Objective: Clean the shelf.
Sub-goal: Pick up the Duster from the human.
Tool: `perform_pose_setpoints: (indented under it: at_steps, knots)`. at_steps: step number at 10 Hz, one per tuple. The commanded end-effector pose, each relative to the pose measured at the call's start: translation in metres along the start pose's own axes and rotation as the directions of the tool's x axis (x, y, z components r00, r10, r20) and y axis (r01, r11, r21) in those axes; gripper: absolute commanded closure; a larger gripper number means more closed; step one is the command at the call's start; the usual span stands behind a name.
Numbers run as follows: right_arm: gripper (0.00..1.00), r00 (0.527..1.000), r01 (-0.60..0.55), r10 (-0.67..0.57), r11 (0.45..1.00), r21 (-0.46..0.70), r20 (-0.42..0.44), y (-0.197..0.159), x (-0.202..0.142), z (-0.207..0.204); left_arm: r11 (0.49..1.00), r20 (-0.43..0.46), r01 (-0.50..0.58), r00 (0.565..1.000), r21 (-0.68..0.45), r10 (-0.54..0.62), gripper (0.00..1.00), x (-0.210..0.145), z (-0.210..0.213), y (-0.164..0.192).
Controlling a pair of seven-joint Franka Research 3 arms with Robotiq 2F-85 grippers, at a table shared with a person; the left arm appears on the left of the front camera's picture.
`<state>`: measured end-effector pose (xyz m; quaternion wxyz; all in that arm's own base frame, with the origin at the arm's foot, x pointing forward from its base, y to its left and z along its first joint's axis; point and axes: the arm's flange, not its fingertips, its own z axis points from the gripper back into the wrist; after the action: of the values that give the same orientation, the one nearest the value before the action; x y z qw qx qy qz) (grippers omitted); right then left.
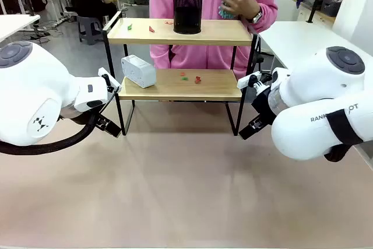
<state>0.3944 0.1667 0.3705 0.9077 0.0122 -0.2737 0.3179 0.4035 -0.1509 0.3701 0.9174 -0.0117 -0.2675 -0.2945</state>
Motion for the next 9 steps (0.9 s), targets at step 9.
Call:
perform_pose_setpoints:
  at_steps: [9]
  knots:
    - [0.0,1.0,0.0,0.0,1.0,0.0,0.0,0.0,0.0,0.0,1.0,0.0,0.0,1.0,0.0,0.0,0.0,0.0,0.0001,0.0]
